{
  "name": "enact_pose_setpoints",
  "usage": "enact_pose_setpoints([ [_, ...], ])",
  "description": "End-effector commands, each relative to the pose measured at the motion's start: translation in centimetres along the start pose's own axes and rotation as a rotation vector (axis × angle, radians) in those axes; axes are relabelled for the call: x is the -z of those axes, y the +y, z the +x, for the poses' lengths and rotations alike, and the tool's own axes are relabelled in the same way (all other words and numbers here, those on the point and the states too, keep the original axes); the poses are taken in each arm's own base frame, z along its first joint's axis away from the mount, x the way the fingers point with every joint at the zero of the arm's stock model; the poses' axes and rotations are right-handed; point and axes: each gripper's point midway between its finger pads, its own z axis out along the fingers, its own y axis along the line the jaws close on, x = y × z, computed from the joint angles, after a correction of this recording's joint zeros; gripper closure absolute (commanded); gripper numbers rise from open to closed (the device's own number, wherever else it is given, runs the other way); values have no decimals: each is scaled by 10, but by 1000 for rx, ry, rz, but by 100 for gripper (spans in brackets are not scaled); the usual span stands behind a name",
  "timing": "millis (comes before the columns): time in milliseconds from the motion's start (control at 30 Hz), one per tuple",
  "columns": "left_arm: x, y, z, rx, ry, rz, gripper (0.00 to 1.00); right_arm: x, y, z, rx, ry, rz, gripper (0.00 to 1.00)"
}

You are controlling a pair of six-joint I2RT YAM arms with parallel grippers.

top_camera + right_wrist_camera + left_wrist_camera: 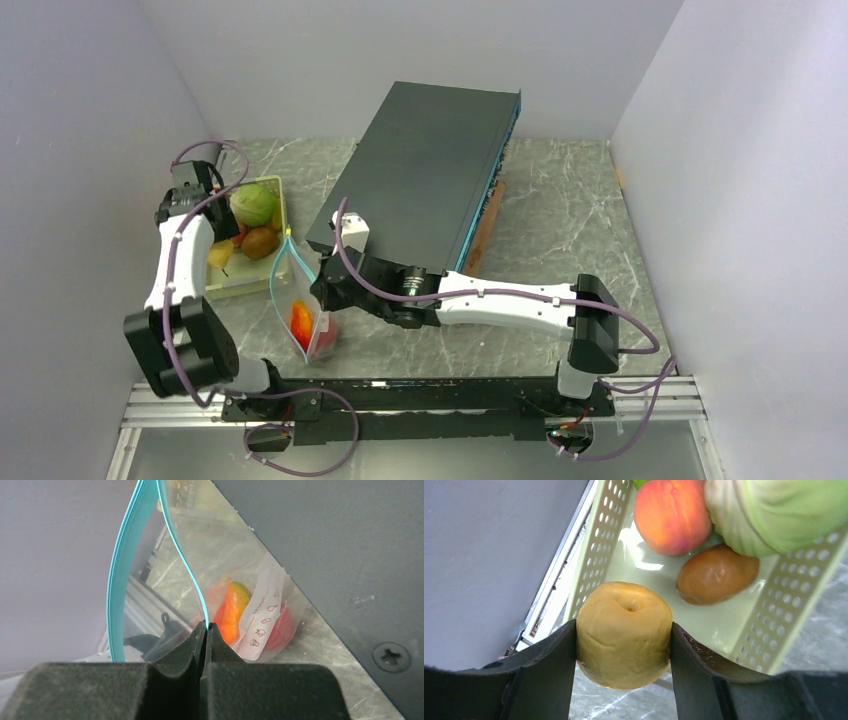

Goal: Place the food in the zip-top bag and seal the zipper
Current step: Pick up the fake fruit from the bin.

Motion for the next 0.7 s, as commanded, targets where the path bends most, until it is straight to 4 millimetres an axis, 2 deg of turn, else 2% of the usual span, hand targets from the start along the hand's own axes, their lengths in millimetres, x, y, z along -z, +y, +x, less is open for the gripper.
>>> enact_pose_setpoints([
  [0,53,-1,-25,13,-210,26,98,8,22,-17,-16,-37,-60,100],
  [200,134,-6,-16,108,-365,210,100,10,20,-18,-13,-38,-59,100],
  [367,202,-15,3,174,-478,417,100,10,20,-15,-11,-32,-60,100],
  [567,266,-54,28,198,-509,781,100,11,22,-16,-19,-33,-70,100],
  [667,282,-74,39,198,-494,951,100,12,21,-16,-21,-33,-70,100],
])
